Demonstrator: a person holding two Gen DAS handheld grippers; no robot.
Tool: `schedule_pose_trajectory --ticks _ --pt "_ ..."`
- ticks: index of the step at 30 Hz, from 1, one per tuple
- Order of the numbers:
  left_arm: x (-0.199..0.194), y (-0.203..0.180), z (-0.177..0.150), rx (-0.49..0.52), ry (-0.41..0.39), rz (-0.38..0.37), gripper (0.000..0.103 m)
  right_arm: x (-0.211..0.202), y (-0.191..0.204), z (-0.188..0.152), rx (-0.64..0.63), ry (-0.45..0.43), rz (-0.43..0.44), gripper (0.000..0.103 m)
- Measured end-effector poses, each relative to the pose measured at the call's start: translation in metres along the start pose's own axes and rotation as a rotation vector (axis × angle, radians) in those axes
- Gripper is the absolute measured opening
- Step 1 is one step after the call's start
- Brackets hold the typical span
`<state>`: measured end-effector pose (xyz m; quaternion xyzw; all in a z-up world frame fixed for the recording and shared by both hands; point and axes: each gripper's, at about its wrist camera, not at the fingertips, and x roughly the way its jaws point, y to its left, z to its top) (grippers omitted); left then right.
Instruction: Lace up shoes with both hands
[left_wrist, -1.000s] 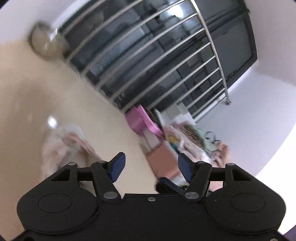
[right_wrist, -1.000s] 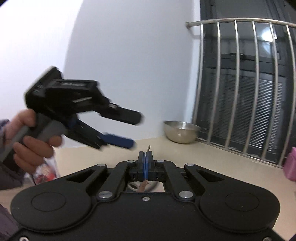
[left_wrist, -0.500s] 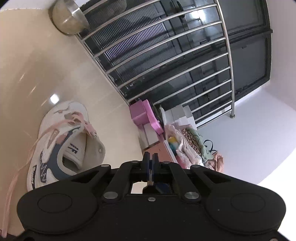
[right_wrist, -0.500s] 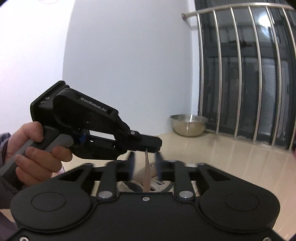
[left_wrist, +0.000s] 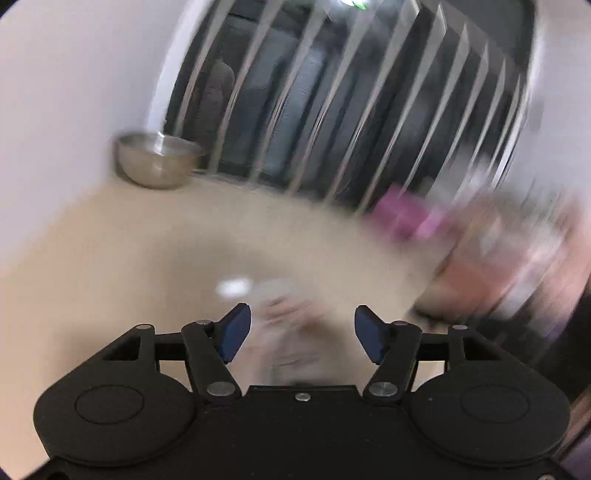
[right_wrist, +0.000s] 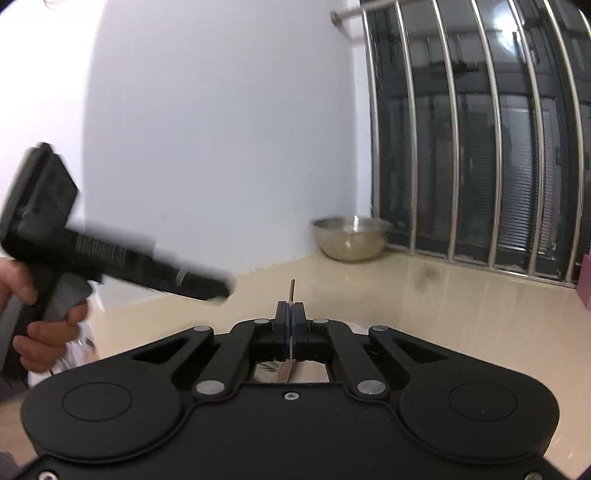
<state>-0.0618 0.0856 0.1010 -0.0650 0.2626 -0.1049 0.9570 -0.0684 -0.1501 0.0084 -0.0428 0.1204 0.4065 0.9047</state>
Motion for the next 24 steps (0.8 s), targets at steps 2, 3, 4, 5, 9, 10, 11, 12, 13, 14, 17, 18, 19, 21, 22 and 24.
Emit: schedule_pose_trajectory --ticks 2,3,4,5,9,10,11,12,13,14,17,18,19,21,22,24 --pt "0.015 -0.004 0.000 0.060 0.039 0.029 0.053 0.015 -0.013 0.003 -0.010 0.017 0.024 0.000" --pt "0.022 -0.003 0.000 0.064 0.060 0.028 0.037 0.024 -0.016 0.004 -0.007 0.021 0.051 0.000" --pt "0.027 0.000 0.000 0.045 0.070 0.010 0.014 0.033 -0.017 0.004 -0.009 0.024 0.081 0.000" --pt "0.030 0.003 -0.001 0.022 0.075 -0.012 0.013 0.042 -0.019 0.004 -0.011 0.028 0.111 0.000" --pt "0.036 0.044 -0.008 -0.238 0.073 -0.138 0.013 0.076 -0.013 -0.007 -0.047 0.126 0.194 0.000" --pt "0.038 0.060 -0.012 -0.340 0.069 -0.187 0.013 0.080 -0.009 -0.014 -0.079 0.146 0.211 0.000" --pt "0.040 0.072 -0.017 -0.423 0.064 -0.231 0.013 0.080 -0.007 -0.018 -0.083 0.149 0.225 0.000" --pt "0.042 0.081 -0.022 -0.486 0.058 -0.266 0.013 0.080 -0.005 -0.021 -0.084 0.151 0.238 0.000" --pt "0.043 0.085 -0.025 -0.522 0.054 -0.286 0.013 0.080 -0.005 -0.021 -0.086 0.156 0.244 0.000" --pt "0.044 0.088 -0.027 -0.545 0.051 -0.299 0.013 0.080 -0.005 -0.021 -0.089 0.161 0.249 0.000" --pt "0.047 0.096 -0.032 -0.606 0.046 -0.340 0.014 0.080 -0.006 -0.019 -0.096 0.176 0.266 0.000" --pt "0.048 0.099 -0.034 -0.624 0.045 -0.353 0.014 0.080 -0.006 -0.019 -0.098 0.180 0.271 0.000" --pt "0.049 0.100 -0.035 -0.631 0.043 -0.365 0.015 0.080 -0.006 -0.018 -0.112 0.190 0.281 0.000" --pt "0.052 0.099 -0.035 -0.627 0.042 -0.380 0.019 0.080 -0.008 -0.013 -0.119 0.201 0.293 0.000" --pt "0.052 0.099 -0.034 -0.616 0.047 -0.379 0.021 0.080 -0.008 -0.011 -0.136 0.205 0.296 0.000" --pt "0.050 0.097 -0.033 -0.592 0.055 -0.377 0.023 0.082 -0.006 -0.008 -0.160 0.218 0.302 0.000"
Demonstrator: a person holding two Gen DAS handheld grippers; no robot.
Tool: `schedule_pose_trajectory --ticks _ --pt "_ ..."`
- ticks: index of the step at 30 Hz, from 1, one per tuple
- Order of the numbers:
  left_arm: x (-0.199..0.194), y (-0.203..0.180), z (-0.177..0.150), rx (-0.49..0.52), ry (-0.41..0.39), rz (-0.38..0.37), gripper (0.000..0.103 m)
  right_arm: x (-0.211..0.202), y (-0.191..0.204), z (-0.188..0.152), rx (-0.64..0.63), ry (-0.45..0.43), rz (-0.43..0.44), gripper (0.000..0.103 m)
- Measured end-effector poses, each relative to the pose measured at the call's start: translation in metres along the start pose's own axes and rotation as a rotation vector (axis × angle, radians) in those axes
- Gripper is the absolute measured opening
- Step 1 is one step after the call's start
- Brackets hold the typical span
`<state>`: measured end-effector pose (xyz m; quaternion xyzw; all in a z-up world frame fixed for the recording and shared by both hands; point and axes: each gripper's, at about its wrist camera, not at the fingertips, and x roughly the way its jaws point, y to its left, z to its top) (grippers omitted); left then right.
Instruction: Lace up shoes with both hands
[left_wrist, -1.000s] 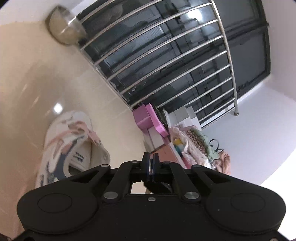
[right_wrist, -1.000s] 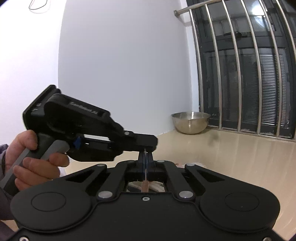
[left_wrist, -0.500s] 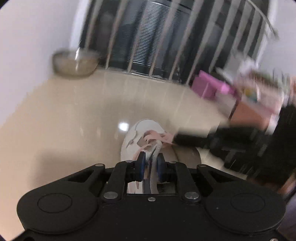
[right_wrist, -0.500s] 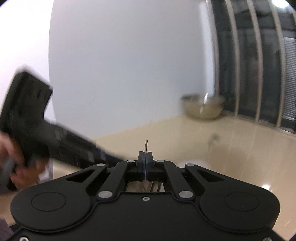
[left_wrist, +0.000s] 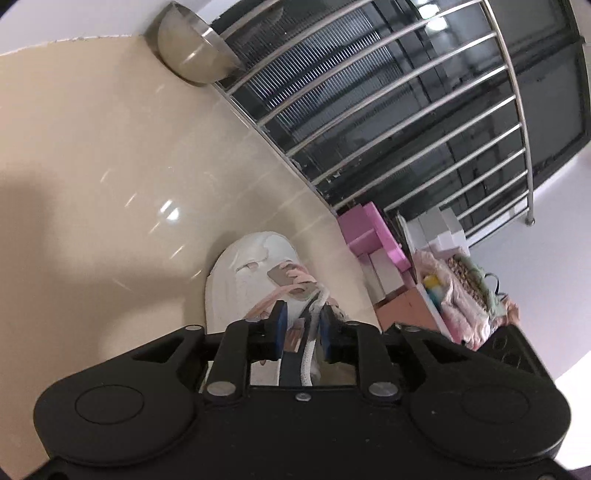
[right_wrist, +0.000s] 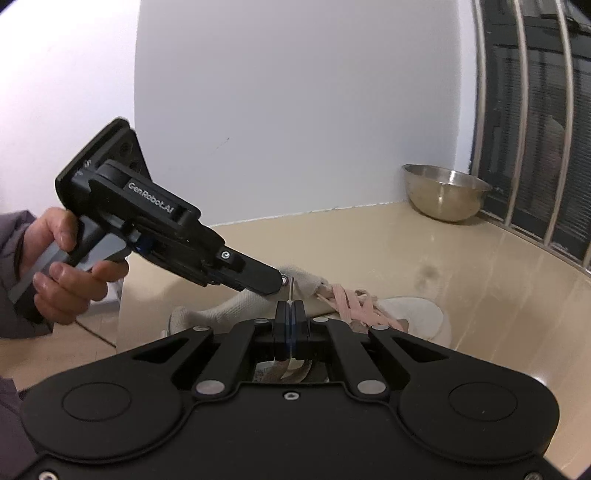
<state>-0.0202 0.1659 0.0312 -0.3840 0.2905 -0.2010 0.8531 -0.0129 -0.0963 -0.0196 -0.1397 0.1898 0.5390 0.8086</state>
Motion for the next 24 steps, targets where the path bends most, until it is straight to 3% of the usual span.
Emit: schedule_pose_trajectory --ticks 13,24 --pt "-0.001 0.002 -0.005 -0.010 -0.006 -0.010 0.024 0.018 0.005 0.014 -0.099 0.090 0.045 0.000" --pt "-0.002 0.005 -0.006 -0.019 -0.006 -0.024 0.025 0.014 -0.005 0.019 -0.008 0.060 0.008 0.000"
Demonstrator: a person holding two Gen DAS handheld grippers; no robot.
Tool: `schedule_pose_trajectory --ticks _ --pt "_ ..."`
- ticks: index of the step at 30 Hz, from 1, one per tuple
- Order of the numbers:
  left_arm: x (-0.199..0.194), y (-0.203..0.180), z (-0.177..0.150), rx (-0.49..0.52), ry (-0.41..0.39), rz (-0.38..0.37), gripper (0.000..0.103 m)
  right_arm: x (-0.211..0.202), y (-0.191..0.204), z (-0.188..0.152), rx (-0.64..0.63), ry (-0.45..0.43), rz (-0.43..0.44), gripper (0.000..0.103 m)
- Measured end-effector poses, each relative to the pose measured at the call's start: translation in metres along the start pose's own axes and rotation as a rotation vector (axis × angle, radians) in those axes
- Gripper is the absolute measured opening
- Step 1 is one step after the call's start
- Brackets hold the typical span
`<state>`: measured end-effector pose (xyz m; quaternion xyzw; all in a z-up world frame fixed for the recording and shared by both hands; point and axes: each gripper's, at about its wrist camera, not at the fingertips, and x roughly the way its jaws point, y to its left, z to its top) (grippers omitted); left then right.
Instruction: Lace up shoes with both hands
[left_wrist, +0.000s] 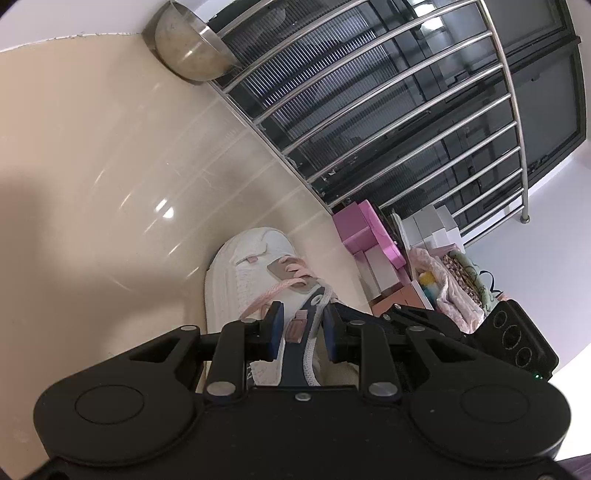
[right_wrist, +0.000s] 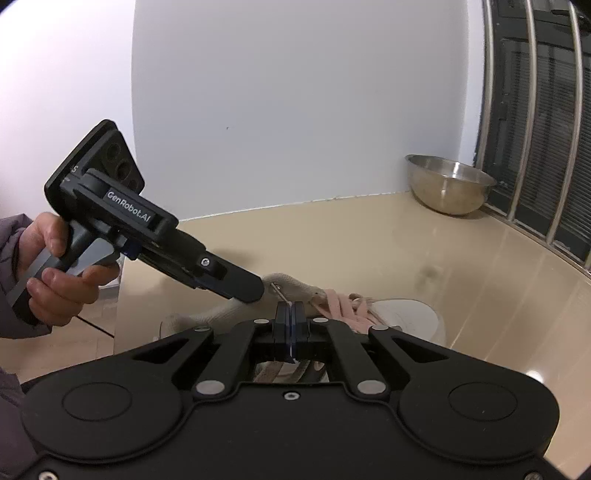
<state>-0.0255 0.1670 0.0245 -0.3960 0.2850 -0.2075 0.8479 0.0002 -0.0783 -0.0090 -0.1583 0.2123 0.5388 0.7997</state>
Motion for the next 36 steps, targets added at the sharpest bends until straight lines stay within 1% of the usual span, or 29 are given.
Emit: schedule_pose_trajectory --ticks 9,18,25,30,33,35,36 --pt "0.000 0.002 -0.001 -0.012 -0.001 -0.007 0.025 0.003 0.001 0.001 -0.009 0.012 -0.014 0.000" --pt "0.001 0.006 -0.004 -0.047 -0.016 -0.021 0.026 0.008 0.006 0.004 -0.043 0.036 -0.020 0.000" --pt "0.000 0.006 -0.004 -0.057 -0.018 -0.022 0.026 0.010 0.007 0.006 -0.035 0.045 -0.026 0.000" --pt "0.000 0.006 -0.004 -0.055 -0.018 -0.021 0.026 0.014 0.008 0.010 -0.049 0.066 -0.032 0.000" --pt "0.000 0.004 -0.004 -0.037 -0.010 -0.013 0.030 0.015 0.006 0.010 -0.024 0.057 -0.025 0.000" --pt "-0.002 0.002 -0.004 -0.016 -0.009 -0.019 0.030 0.014 0.005 0.011 -0.013 0.044 -0.020 0.000" --pt "-0.005 0.001 -0.004 -0.012 -0.025 -0.034 0.030 0.015 0.004 0.011 -0.009 0.043 -0.015 0.000"
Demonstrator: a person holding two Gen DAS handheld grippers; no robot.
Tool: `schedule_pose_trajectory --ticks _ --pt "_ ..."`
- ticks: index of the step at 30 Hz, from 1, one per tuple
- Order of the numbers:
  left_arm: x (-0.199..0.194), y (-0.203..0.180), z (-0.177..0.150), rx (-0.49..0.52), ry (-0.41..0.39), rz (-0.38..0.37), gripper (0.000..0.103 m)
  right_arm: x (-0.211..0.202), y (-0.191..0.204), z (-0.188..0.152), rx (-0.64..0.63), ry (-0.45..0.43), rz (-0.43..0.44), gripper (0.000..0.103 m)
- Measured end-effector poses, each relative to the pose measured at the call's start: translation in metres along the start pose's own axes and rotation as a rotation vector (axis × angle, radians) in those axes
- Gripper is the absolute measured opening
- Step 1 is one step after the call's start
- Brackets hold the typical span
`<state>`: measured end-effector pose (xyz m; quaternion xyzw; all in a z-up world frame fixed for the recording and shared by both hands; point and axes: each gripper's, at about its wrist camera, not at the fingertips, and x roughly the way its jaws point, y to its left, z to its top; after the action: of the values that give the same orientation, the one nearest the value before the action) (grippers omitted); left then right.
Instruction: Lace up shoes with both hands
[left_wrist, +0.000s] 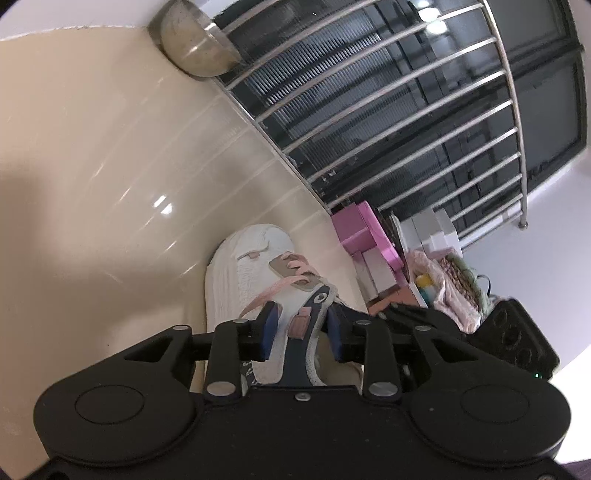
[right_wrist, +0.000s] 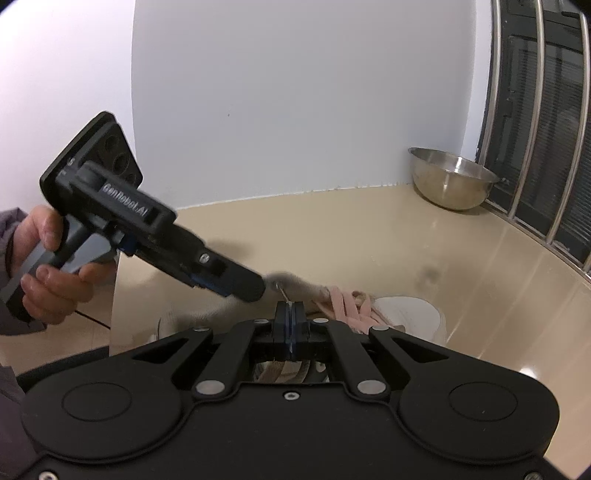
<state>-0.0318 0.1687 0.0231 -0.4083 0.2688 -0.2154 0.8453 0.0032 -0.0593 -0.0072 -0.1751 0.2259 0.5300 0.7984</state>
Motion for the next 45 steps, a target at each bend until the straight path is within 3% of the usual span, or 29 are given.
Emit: schedule_pose_trajectory --ticks 2,4,13,15,19,22,23,24,26,28,30,33,35,38,42,45 --pt "-0.010 0.005 0.003 -0.033 -0.051 -0.052 0.033 0.001 0.001 0.001 0.001 -0.002 0.013 0.000" --pt "-0.013 0.012 0.007 -0.073 -0.073 -0.052 0.036 0.002 0.003 0.001 -0.007 -0.007 0.030 0.000" --pt "0.015 0.020 0.007 -0.159 -0.041 -0.071 0.035 0.005 0.003 0.004 0.007 -0.019 -0.001 0.000" --pt "0.021 0.021 0.006 -0.175 -0.033 -0.067 0.032 0.005 0.003 0.005 0.006 -0.018 -0.004 0.000" --pt "0.022 0.020 0.000 -0.188 -0.065 -0.098 0.006 0.005 0.006 0.005 0.010 -0.017 -0.012 0.000" --pt "0.021 0.009 -0.004 -0.136 -0.098 -0.071 0.005 0.004 0.010 0.004 0.016 -0.023 -0.037 0.001" --pt "0.019 0.009 -0.005 -0.145 -0.113 -0.060 0.004 0.003 0.014 0.003 0.023 -0.024 -0.061 0.005" --pt "0.017 0.011 -0.005 -0.163 -0.132 -0.048 0.001 -0.003 0.020 0.001 0.050 -0.043 -0.091 0.023" --pt "0.012 0.023 -0.007 -0.223 -0.167 -0.069 0.001 -0.017 0.032 -0.003 0.106 -0.083 -0.153 0.048" --pt "0.007 0.034 -0.010 -0.244 -0.182 -0.052 0.001 -0.033 0.051 -0.010 0.162 -0.122 -0.142 0.048" --pt "0.003 0.030 -0.011 -0.170 -0.182 0.024 0.001 -0.036 0.074 -0.013 0.193 -0.144 -0.164 0.048" --pt "-0.013 0.023 -0.011 -0.108 -0.206 0.065 0.001 -0.026 0.100 -0.016 0.194 -0.146 -0.254 0.048" --pt "-0.030 0.016 -0.009 -0.027 -0.235 0.132 0.001 -0.008 0.112 -0.016 0.169 -0.087 -0.331 0.050" --pt "-0.055 0.003 -0.014 0.151 -0.247 0.278 0.001 0.002 0.120 -0.012 0.076 -0.040 -0.376 0.048" --pt "-0.090 -0.005 -0.031 0.153 -0.212 0.278 0.001 -0.015 0.118 -0.009 -0.101 0.074 -0.352 0.044" --pt "-0.087 -0.021 -0.058 0.218 -0.095 0.286 0.001 -0.043 0.098 -0.018 -0.209 0.167 -0.369 0.049"
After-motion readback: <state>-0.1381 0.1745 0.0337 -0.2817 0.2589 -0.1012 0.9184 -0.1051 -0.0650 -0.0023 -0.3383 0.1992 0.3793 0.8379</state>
